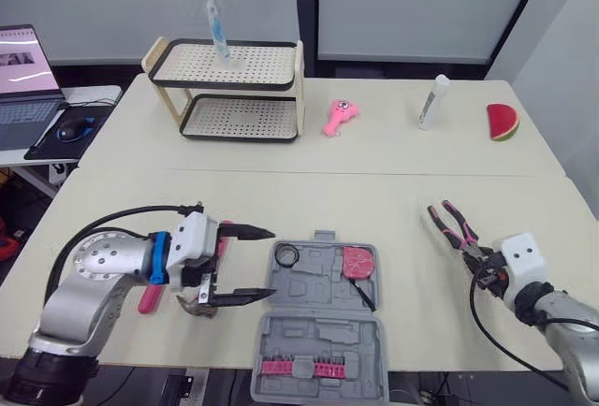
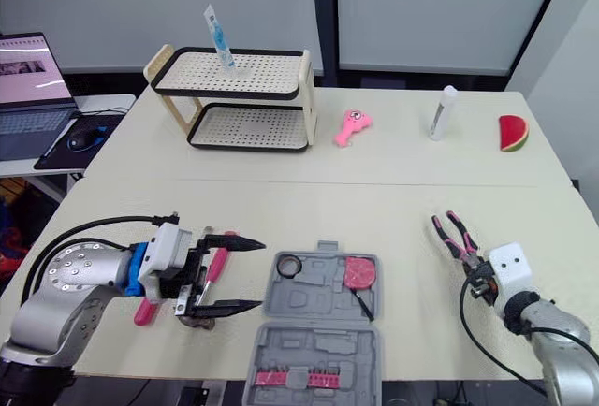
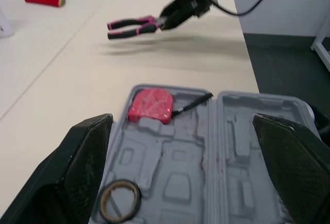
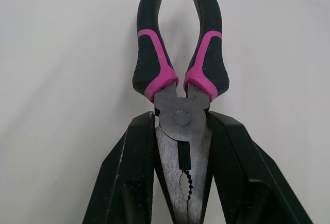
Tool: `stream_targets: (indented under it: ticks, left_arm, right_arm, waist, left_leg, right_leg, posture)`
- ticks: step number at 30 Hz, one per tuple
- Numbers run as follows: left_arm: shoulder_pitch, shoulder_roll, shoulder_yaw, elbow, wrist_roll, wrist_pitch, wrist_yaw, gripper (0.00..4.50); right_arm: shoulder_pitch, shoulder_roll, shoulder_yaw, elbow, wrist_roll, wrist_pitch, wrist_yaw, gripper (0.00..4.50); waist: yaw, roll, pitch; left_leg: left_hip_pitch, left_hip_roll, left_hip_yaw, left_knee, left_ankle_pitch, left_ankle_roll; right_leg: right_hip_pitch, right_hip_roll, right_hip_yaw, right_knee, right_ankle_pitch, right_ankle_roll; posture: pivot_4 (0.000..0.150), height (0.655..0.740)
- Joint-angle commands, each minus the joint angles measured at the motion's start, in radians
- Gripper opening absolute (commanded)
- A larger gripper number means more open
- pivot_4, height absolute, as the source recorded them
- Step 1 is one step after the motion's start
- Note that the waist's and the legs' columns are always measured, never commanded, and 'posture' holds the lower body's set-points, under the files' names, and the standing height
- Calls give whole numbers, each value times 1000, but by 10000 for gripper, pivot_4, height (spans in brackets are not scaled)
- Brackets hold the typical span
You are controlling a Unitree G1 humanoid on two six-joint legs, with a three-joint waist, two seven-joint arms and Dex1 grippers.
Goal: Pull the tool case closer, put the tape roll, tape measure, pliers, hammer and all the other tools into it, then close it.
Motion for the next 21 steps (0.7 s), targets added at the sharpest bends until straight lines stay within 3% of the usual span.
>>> stream_targets:
  ticks: [1, 6, 11, 16, 21]
  left_arm:
    - [48, 51, 61, 13, 5, -48, -60, 45000]
    - [121, 102, 88, 66, 45, -151, -134, 45000]
    - [168, 113, 99, 78, 63, -206, -163, 45000]
    - [178, 111, 102, 79, 69, -224, -162, 45000]
    - [176, 112, 100, 82, 75, -231, -158, 45000]
  right_arm:
    - [-2, -107, 0, -160, 34, 15, 113, 12572]
    - [-69, -323, 128, -336, 73, 76, 302, 12572]
    - [-251, -402, 365, -421, 57, 191, 372, 12572]
    - [-507, -297, 640, -397, -6, 336, 352, 12571]
    - [-665, -177, 799, -329, -50, 437, 328, 12571]
  waist:
    - [-1, 0, 0]
    - [-3, -1, 0]
    - [0, -5, 1]
    - [-1, -7, 3]
    - [1, -7, 3]
  left_leg:
    - [0, 0, 0, 0, 0, 0]
    - [1, 0, 0, 0, 0, 0]
    - [0, 0, -1, 1, 0, 0]
    - [-3, 0, 0, 0, 0, 0]
    - [-7, 0, -1, 0, 0, 0]
  right_leg:
    - [0, 0, 0, 0, 0, 0]
    - [1, 0, 0, 0, 0, 0]
    - [1, 0, -1, -1, 0, 0]
    - [-3, 0, 0, -2, 1, 0]
    - [-6, -1, -1, -2, 0, 0]
  posture:
    - [1500, 7350]
    - [1500, 7350]
    - [1500, 7350]
    - [1500, 7350]
    - [1500, 7350]
